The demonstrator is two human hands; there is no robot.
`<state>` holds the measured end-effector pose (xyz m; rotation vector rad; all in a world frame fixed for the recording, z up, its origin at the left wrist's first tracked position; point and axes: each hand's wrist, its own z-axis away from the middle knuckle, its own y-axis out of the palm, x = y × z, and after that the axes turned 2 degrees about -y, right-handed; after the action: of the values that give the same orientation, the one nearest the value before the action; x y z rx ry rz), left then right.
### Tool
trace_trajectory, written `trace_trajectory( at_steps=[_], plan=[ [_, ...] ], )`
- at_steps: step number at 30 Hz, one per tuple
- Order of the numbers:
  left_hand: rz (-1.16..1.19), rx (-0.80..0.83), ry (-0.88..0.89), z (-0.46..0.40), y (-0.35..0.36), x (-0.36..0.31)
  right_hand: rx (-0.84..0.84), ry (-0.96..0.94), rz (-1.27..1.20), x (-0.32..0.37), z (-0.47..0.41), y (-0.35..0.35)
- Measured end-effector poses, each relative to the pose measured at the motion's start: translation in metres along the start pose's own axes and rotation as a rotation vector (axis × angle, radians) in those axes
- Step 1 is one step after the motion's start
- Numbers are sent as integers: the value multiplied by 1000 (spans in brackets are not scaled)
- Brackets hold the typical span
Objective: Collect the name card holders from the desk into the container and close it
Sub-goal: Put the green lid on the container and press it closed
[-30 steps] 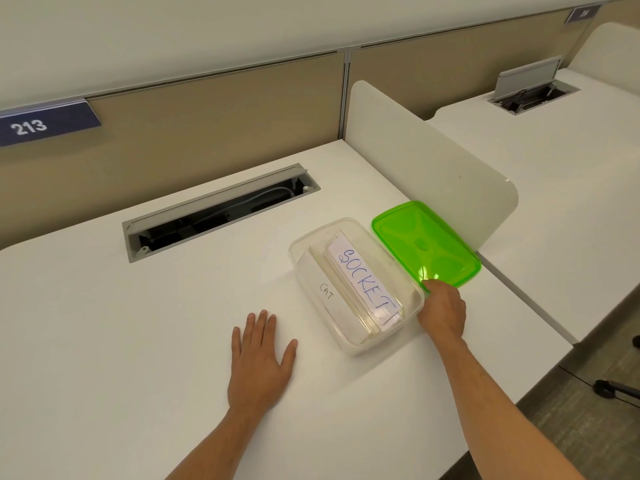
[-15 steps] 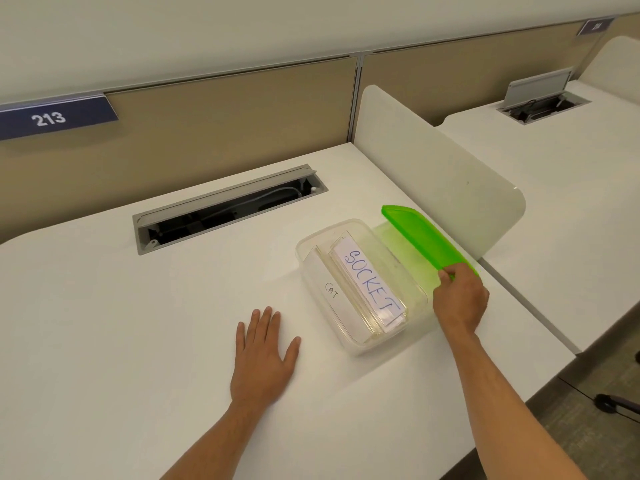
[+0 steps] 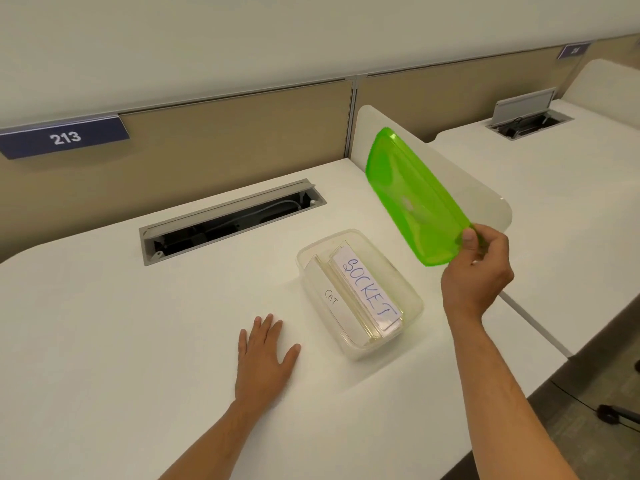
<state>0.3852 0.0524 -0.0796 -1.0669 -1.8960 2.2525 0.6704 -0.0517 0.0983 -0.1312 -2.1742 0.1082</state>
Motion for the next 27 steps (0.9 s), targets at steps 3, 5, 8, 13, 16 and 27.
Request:
trace_trajectory(
  at_steps=[3, 5, 8, 13, 16, 27],
  plan=[
    [175, -30, -65, -11, -10, -9, 7, 166, -64, 2, -6, 4],
    [329, -96, -131, -19, -21, -20, 61, 290, -108, -3, -6, 6],
    [562, -145, -197, -33, -38, -39, 183, 523, -185, -13, 1, 8],
    [776, -124, -164, -56, -52, -62, 271, 773, -212, -24, 20, 2],
    [775, -113, -144, -68, -51, -71, 318, 857, -187, -29, 31, -1],
    [987, 32, -343, -118, -53, -73, 449, 647, 206, -37, 53, -12]
  ],
)
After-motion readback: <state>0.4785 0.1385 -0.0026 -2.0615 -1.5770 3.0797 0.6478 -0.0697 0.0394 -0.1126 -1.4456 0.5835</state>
